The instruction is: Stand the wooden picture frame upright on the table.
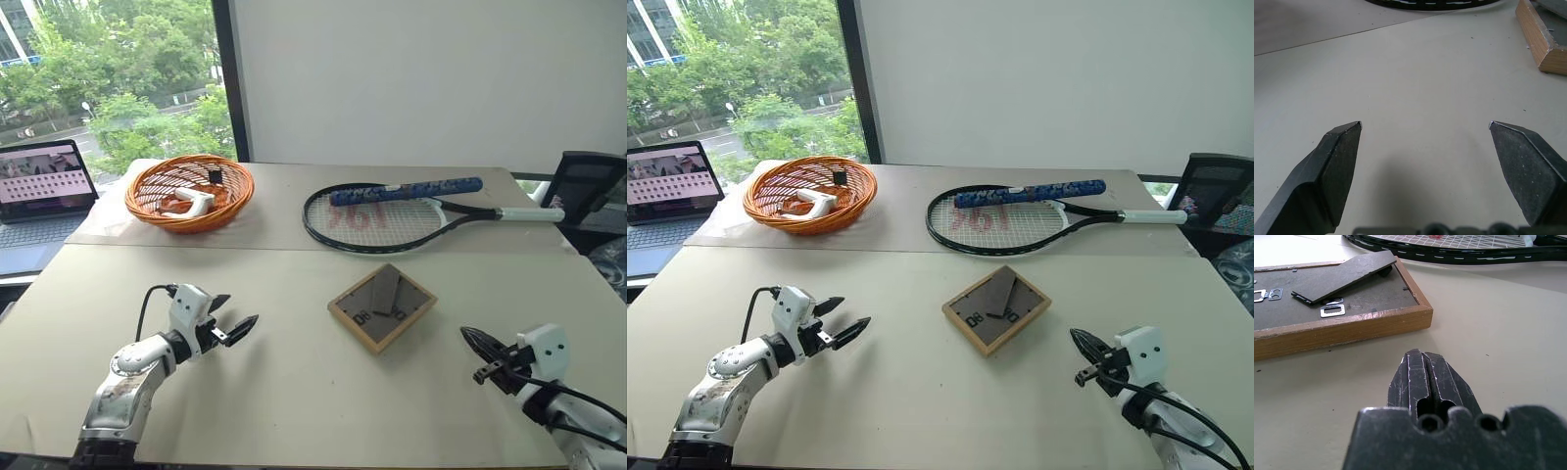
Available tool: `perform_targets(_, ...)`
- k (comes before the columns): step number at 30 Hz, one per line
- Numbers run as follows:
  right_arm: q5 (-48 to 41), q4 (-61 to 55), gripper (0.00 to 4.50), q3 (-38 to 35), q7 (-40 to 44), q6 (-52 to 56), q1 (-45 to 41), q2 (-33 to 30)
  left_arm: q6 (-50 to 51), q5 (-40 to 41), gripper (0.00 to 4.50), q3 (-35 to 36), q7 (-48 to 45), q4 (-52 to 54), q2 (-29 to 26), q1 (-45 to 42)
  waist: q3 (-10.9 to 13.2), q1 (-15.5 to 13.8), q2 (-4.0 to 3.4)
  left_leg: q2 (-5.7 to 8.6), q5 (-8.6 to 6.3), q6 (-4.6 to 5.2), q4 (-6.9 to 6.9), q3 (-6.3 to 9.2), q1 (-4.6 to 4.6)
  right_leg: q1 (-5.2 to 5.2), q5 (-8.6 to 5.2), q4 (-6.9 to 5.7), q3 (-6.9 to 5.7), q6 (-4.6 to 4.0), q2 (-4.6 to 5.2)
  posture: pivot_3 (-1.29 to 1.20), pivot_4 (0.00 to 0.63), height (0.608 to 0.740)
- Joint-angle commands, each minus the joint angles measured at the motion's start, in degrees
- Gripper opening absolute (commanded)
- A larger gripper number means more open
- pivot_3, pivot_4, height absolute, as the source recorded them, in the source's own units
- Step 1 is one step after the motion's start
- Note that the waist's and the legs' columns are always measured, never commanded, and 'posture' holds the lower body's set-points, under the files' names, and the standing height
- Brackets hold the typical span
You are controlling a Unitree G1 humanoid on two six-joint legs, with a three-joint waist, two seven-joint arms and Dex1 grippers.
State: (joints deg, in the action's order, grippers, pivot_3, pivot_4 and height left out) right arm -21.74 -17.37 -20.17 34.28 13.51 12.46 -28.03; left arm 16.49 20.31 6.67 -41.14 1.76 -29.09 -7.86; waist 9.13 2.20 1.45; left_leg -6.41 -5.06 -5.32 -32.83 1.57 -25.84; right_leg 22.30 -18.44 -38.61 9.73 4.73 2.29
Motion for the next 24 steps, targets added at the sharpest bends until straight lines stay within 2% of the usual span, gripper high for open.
perform_targets(1, -4.2, -6.0, 0.02, -2.1, 0.8, 3.3, 0.2, -2.5, 3.9, 2.7, 4.50, 1.2, -2.1, -0.9, -1.7, -5.7, 0.0, 0.0, 0.00, 0.00, 0.00, 0.00, 0.00, 0.00, 0.00, 0.00, 0.00, 0.00, 0.00, 0.00, 0.00, 0.00, 0.150, 0.721)
perform_targets(5, -12.4, -14.6, 0.02, -4.6, 2.5, 12.6, 1.1, -7.9, 11.5, 7.9, 4.50, 0.7, -9.7, -5.4, -4.8, -16.0, 0.1, -0.6, 0.03, 0.04, 0.02, 0.01, -0.11, 0.10, -0.11, 0.04, -0.01, -0.08, -0.06, 0.05, 0.00, 0.00, 0.150, 0.721)
perform_targets(8, -17.0, -20.6, 0.00, -6.1, 1.9, 19.6, 3.1, -11.9, 12.7, 7.3, 3.80, -2.3, -14.3, -9.9, -5.7, -22.4, 0.0, -0.7, 0.05, 0.04, -0.03, 0.07, -0.10, 0.10, -0.07, -0.15, -0.01, 0.14, -0.06, 0.07, 0.01, 0.00, 0.150, 0.721)
perform_targets(10, -19.3, -24.2, 0.00, -6.9, -0.2, 23.6, 4.0, -13.6, 11.6, 5.2, 3.02, -4.6, -15.9, -14.0, -4.9, -26.2, 0.0, -0.7, 0.06, 0.07, -0.07, 0.13, -0.02, 0.11, -0.09, -0.13, 0.00, 0.20, -0.06, 0.02, 0.03, 0.00, 0.150, 0.721)
perform_targets(13, -17.2, -26.1, 0.00, -5.6, -4.1, 28.5, 4.1, -15.9, 8.7, 1.5, 1.85, -8.7, -17.5, -21.4, -2.2, -31.4, 0.0, -0.9, 0.10, 0.08, -0.09, 0.17, -0.02, 0.14, -0.18, -0.07, 0.02, 0.20, -0.10, -0.08, 0.03, 0.00, 0.150, 0.721)
perform_targets(18, -10.4, -18.5, 0.00, 0.6, -10.8, 31.9, -3.1, -16.1, -0.4, -6.1, 0.11, -14.4, -17.0, -38.2, 7.0, -41.1, 0.1, -1.2, 0.17, 0.17, -0.08, 0.18, -0.37, 0.24, -0.40, -0.05, 0.07, 0.22, -0.11, 0.06, 0.04, 0.00, 0.150, 0.721)
perform_targets(21, -7.5, -12.4, 0.00, 5.4, -11.7, 32.2, -9.0, -15.4, -7.7, -11.3, 0.11, -17.5, -15.3, -47.3, 12.4, -45.4, 0.1, -1.3, 0.21, 0.24, -0.08, 0.18, -0.45, 0.30, -0.51, -0.04, 0.08, 0.23, -0.11, 0.10, 0.07, 0.00, 0.150, 0.721)
perform_targets(24, -5.6, -8.5, 0.00, 8.5, -11.5, 32.0, -13.1, -15.0, -11.3, -13.6, 0.11, -18.1, -15.0, -52.2, 15.4, -47.7, 0.1, -1.2, 0.21, 0.27, -0.11, 0.22, -0.40, 0.32, -0.53, -0.03, 0.13, 0.25, -0.11, 0.02, 0.08, 0.00, 0.150, 0.721)
